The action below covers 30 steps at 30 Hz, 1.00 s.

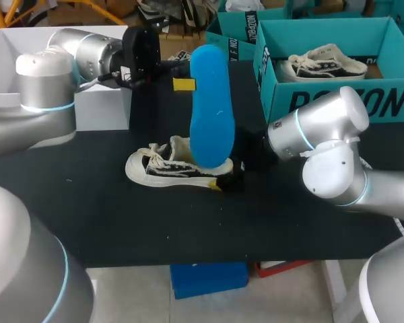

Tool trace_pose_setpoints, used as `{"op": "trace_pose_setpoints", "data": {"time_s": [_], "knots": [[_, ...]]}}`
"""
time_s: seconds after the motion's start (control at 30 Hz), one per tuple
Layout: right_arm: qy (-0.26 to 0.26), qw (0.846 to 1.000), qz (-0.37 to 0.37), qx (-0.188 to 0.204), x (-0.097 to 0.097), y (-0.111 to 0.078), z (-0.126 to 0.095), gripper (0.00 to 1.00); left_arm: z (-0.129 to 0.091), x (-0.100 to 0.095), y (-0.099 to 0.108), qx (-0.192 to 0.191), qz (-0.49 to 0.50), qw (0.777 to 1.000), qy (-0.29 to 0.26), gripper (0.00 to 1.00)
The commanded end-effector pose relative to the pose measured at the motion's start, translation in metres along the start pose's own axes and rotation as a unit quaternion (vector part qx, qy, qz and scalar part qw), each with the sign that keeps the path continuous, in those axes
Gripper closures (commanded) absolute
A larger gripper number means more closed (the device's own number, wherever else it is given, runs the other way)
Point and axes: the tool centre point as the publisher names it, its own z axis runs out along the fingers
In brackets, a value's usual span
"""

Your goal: Take the shoe out of the shoebox, open the shoe tongue, remove and reinsert the insole, then place the shoe into the shoebox

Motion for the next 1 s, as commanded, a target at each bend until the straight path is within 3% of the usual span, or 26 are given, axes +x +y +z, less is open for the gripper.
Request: {"op": "trace_pose_setpoints", "data": {"time_s": [0.03, 0.33, 1.0], "knots": [[-0.001, 1.000, 0.001, 0.001, -0.001, 0.000, 0.002, 1.00, 0.007, 0.021, -0.006, -0.005, -0.001, 0.998, -0.058, 1.00], [-0.001, 1.000, 0.001, 0.001, -0.001, 0.000, 0.002, 1.00, 0.006, 0.037, -0.019, -0.004, 0.001, 0.995, -0.101, 1.00], [-0.001, 1.000, 0.001, 0.001, -0.001, 0.000, 0.002, 1.00, 0.003, 0.033, -0.033, 0.006, 0.018, 0.992, -0.129, 1.00]]}}
